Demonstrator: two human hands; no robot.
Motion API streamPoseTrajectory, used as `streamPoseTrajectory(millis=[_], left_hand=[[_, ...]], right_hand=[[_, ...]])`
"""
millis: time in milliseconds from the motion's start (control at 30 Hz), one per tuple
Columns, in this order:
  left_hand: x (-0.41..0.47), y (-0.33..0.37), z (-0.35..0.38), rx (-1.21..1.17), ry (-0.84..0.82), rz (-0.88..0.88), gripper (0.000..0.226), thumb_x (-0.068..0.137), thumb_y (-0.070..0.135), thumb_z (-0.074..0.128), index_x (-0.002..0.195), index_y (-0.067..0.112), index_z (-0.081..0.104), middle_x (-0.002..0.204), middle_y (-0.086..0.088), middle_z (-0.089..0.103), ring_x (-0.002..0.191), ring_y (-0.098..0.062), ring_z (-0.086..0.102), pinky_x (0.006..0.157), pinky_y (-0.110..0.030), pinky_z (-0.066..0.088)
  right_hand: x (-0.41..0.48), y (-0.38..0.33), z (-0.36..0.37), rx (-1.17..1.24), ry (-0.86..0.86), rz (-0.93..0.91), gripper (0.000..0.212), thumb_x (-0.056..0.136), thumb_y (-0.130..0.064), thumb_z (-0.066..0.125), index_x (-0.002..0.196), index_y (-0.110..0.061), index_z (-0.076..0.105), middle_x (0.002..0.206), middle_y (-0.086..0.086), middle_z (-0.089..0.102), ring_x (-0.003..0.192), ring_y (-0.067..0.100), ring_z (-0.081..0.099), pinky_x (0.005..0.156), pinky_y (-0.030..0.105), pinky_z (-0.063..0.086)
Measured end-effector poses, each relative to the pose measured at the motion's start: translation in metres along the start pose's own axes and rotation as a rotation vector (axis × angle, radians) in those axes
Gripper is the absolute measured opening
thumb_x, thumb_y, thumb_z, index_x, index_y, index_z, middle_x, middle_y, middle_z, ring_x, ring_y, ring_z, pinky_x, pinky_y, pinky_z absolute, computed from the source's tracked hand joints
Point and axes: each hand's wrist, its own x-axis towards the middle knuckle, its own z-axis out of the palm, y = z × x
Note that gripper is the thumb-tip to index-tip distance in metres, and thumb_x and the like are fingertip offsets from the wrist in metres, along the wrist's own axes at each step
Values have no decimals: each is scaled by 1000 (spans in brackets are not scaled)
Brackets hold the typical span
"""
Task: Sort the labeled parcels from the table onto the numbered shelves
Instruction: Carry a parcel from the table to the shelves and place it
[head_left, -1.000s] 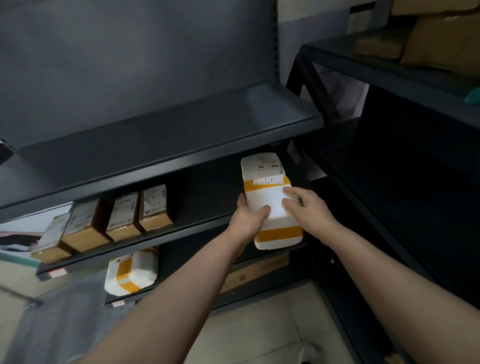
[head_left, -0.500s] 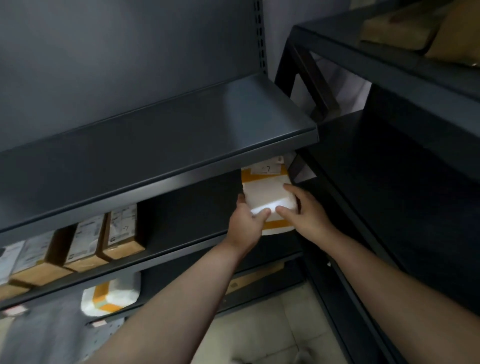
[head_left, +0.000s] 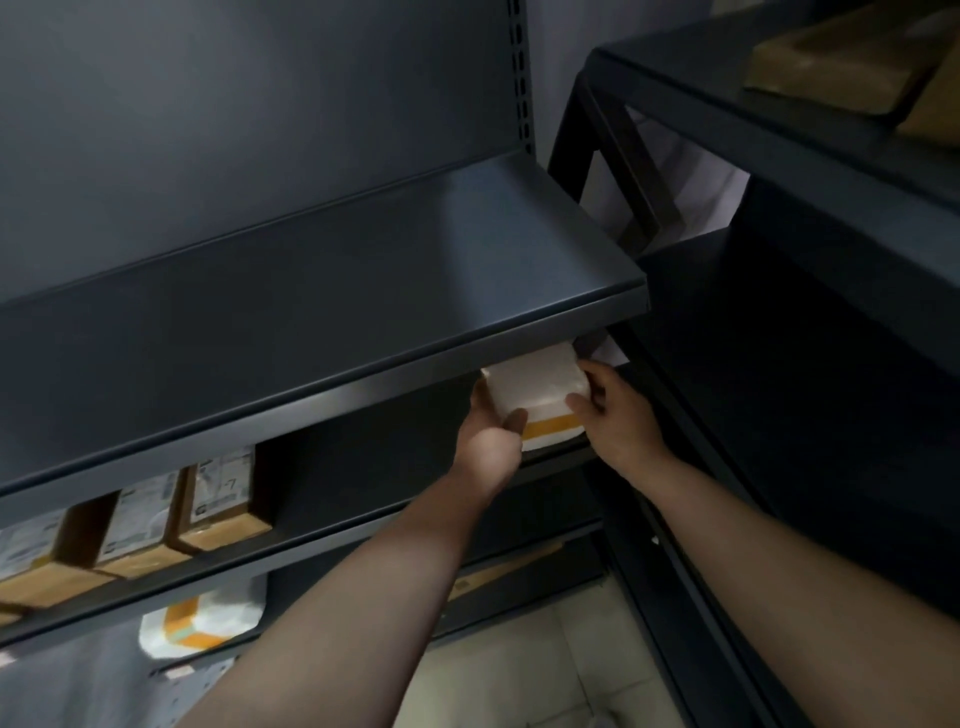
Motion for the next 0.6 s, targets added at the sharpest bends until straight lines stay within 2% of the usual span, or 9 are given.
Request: streamPoseTrajectory(millis=[167, 267, 467, 600], left_hand=[[-5, -1, 1, -39, 1, -16, 64, 97, 20, 57, 152, 21, 25, 136, -6, 54, 122, -25, 54, 101, -34, 45], [-17, -5, -1, 34, -30, 6, 57, 96, 17, 56, 147, 18, 31, 133, -6, 55, 120, -26, 55, 94, -28, 44], [-48, -11, -17, 430, -163, 135, 41, 98, 31, 54, 132, 8, 49, 128, -13, 57, 118, -29, 54, 97, -35, 45], [-73, -17, -34, 705, -287, 226, 46, 97, 35, 52, 138, 16, 48, 138, -8, 50, 125, -27, 49, 103, -44, 43]], right_hand=[[-8, 2, -1, -58, 32, 1, 52, 94, -26, 57, 142, -26, 39, 136, 5, 54, 122, 24, 53, 100, 44, 47], [-21, 4, -2, -226, 8, 24, 55, 96, -32, 52, 147, -22, 32, 145, 7, 43, 127, 26, 47, 101, 41, 44], [-69, 5, -2, -646, -70, 46, 52, 98, -42, 43, 143, -17, 36, 144, 7, 42, 129, 26, 42, 102, 41, 39], [-115, -3, 8, -812, -47, 42, 48, 97, -43, 44, 140, -21, 40, 143, 4, 43, 135, 25, 37, 108, 43, 33]])
